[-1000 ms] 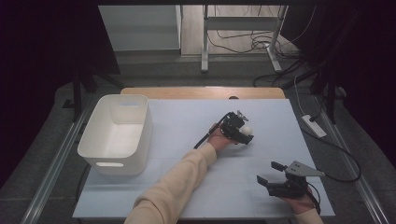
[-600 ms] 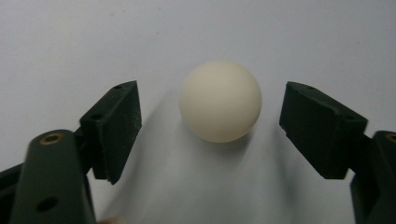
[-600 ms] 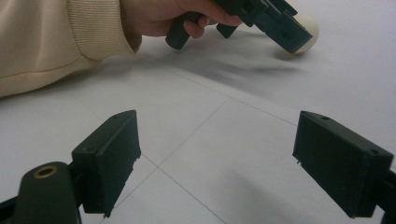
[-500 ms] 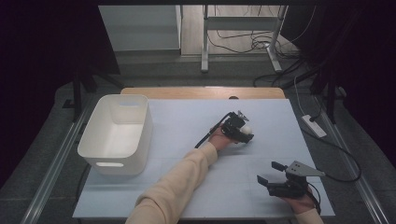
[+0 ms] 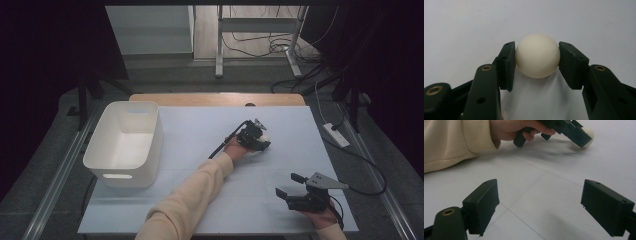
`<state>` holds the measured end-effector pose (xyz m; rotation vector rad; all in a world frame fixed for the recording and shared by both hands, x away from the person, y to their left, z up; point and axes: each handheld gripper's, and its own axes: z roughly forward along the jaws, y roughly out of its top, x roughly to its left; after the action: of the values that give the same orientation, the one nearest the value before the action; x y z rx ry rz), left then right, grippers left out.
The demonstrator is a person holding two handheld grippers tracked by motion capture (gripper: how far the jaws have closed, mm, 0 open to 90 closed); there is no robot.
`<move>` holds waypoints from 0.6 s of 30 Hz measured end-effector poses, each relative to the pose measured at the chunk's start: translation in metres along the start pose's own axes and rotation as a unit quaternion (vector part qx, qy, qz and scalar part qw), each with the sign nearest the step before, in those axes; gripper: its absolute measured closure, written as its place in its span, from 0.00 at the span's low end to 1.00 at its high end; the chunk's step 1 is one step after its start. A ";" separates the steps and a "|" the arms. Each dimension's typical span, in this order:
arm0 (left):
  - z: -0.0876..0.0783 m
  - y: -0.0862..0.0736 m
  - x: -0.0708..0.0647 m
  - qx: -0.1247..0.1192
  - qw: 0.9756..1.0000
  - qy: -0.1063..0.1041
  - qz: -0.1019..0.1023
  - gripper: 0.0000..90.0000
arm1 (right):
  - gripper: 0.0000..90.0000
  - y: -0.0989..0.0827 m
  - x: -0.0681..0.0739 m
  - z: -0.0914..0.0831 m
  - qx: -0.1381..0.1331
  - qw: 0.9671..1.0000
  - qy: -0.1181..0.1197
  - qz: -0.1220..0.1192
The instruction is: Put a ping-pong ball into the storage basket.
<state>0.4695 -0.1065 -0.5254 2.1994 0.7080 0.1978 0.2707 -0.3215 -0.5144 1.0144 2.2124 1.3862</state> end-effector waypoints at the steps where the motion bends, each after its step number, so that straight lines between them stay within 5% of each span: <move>1: 0.000 0.000 0.000 0.000 1.000 0.000 0.000 0.56 | 0.16 0.000 0.000 0.000 0.000 1.000 0.000 0.000; 18: -0.006 0.003 -0.002 -0.004 1.000 -0.004 -0.001 0.56 | 0.16 0.000 0.000 0.000 -0.001 1.000 0.001 0.000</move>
<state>0.4672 -0.1049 -0.5187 2.1905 0.7033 0.1900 0.2710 -0.3217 -0.5147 1.0144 2.2117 1.3890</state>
